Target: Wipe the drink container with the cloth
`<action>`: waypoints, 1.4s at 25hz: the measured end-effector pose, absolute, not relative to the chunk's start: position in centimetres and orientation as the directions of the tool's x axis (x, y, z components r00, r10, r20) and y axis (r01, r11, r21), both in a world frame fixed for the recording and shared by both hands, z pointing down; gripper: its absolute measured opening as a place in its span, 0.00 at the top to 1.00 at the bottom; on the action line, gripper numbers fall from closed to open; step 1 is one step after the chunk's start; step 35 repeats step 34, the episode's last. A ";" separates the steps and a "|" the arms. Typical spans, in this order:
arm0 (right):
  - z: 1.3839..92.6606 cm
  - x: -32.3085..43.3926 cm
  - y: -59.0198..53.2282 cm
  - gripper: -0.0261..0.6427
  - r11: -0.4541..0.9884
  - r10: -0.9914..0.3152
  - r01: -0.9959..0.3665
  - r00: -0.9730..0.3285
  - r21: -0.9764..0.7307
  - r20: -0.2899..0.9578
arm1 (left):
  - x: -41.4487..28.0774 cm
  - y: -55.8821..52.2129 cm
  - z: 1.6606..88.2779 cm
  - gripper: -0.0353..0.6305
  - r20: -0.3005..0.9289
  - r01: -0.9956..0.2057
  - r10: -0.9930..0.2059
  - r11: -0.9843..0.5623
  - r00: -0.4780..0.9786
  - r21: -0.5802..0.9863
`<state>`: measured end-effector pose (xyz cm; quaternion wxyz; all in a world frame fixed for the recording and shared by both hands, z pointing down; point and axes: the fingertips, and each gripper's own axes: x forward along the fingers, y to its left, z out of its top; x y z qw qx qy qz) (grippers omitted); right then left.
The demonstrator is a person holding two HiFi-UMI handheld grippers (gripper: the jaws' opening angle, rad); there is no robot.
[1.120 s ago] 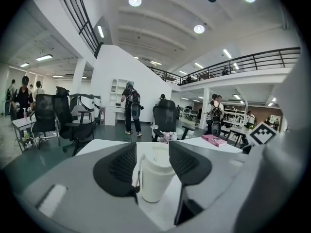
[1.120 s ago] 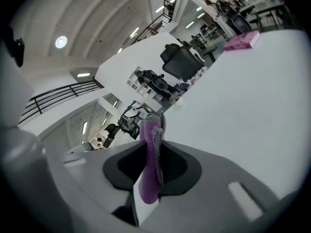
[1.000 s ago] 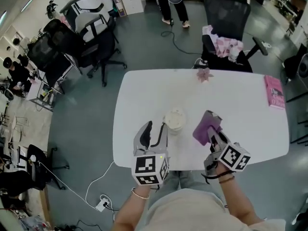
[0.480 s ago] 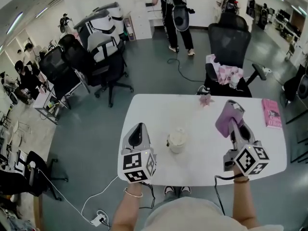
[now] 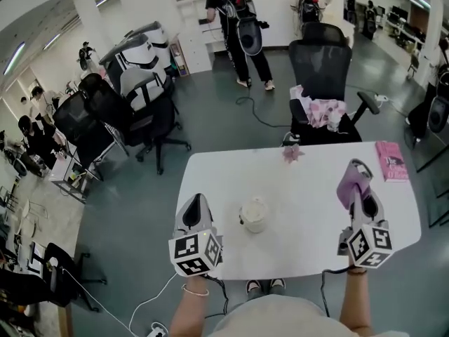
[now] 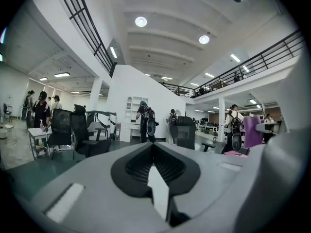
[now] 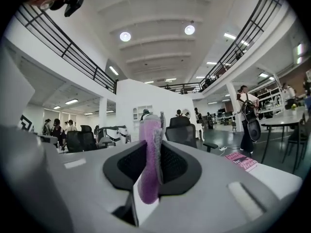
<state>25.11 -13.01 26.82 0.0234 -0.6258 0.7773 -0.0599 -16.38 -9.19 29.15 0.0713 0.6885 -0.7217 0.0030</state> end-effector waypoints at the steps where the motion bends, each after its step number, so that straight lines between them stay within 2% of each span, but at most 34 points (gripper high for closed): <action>1: 27.1 25.4 -13.0 0.85 0.195 -0.979 -0.975 -0.201 -0.109 0.042 | -16.1 -9.2 29.2 0.95 0.108 -0.993 -0.994 0.044 -0.032 0.110; 19: 26.9 23.9 -12.9 0.86 0.245 -0.967 -0.963 -0.252 -0.114 0.043 | -15.1 -9.3 30.6 0.95 0.136 -0.990 -0.991 0.023 -0.004 0.138; 35: 26.3 23.7 -12.8 0.86 0.233 -0.970 -0.967 -0.239 -0.100 0.047 | -15.7 -10.2 31.4 0.95 0.139 -0.987 -0.990 0.015 0.007 0.158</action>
